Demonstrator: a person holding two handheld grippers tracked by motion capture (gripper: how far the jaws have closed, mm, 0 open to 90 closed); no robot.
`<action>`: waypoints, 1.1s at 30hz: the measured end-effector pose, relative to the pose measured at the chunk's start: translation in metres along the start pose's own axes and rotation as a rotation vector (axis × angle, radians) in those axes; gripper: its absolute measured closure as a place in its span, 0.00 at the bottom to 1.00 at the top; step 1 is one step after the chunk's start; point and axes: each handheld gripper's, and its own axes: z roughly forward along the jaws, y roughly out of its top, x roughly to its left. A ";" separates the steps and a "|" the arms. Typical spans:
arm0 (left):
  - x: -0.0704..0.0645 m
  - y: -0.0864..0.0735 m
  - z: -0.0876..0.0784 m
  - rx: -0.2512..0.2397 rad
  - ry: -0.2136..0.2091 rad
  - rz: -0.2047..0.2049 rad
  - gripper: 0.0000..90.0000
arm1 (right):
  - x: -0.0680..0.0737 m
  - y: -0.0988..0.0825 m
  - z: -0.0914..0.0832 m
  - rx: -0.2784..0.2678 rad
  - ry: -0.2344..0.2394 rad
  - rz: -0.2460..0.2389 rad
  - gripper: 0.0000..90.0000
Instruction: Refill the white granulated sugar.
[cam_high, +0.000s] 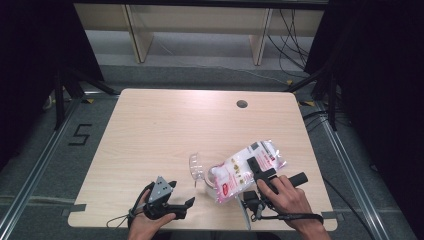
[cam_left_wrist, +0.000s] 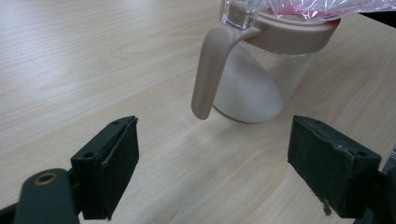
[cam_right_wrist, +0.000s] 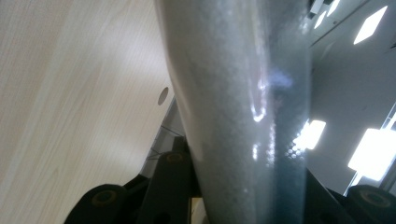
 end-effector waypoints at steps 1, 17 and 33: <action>0.000 0.000 0.000 -0.001 0.000 -0.001 0.18 | 0.000 0.000 0.000 0.000 0.000 0.001 0.87; 0.000 0.000 0.000 0.001 0.000 -0.001 0.18 | 0.000 -0.002 0.002 -0.009 0.003 0.000 0.87; 0.001 0.001 -0.001 -0.003 0.005 0.009 0.18 | 0.005 -0.004 0.004 -0.008 0.004 0.034 0.88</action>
